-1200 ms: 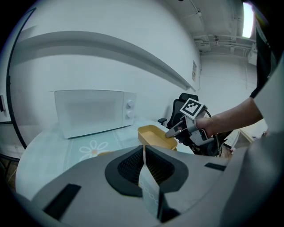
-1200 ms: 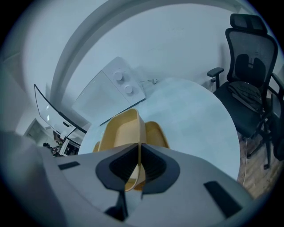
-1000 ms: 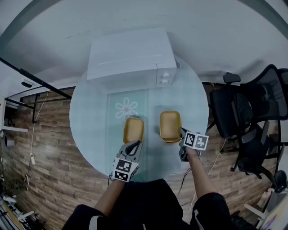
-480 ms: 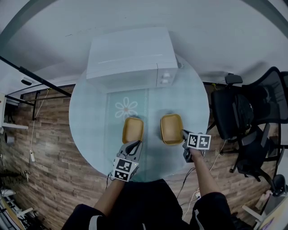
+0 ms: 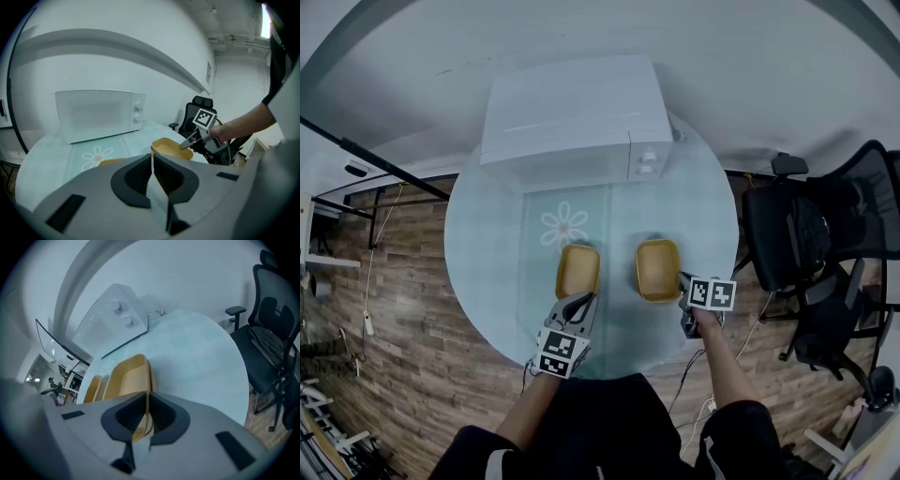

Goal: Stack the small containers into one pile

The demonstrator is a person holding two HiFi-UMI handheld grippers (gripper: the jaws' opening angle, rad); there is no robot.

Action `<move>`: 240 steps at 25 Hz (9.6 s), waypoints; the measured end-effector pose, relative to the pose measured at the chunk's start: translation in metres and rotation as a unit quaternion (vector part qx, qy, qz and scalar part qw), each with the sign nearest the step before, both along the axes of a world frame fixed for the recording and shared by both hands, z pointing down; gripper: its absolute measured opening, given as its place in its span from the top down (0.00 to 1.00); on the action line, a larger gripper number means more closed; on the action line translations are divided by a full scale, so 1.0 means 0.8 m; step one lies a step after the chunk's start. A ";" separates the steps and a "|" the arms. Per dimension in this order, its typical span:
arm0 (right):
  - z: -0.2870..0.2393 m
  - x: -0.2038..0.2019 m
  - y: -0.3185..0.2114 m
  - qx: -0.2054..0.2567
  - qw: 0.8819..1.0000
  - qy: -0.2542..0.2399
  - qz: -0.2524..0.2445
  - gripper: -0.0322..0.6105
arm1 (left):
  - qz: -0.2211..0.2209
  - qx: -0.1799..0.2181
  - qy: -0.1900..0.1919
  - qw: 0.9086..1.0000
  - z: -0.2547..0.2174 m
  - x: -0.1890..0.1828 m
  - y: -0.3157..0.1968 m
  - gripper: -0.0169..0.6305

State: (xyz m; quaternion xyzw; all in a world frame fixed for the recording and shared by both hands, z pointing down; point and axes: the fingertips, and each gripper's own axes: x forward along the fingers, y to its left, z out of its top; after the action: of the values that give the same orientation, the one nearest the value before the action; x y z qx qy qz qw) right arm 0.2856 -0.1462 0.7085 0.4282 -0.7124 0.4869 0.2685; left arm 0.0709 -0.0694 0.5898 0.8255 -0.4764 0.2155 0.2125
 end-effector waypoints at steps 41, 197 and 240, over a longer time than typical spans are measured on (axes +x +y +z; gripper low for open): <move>-0.002 0.005 -0.001 0.030 0.999 0.039 0.019 0.89 | -0.007 0.003 -0.006 1.000 -0.003 -0.014 0.012 0.94; -0.009 0.009 0.010 -0.051 0.998 0.033 0.004 0.90 | 0.007 -0.023 -0.006 1.000 0.014 -0.039 0.038 0.94; -0.048 0.019 0.016 0.090 0.989 0.030 0.113 0.79 | 0.031 -0.020 -0.005 0.999 0.008 -0.044 0.066 0.94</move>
State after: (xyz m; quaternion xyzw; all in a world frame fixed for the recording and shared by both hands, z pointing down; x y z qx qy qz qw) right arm 0.3011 -0.1333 0.6697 0.5429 -0.6920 0.4348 0.1932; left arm 0.0361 -0.0166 0.5960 0.8345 -0.4468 0.2356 0.2201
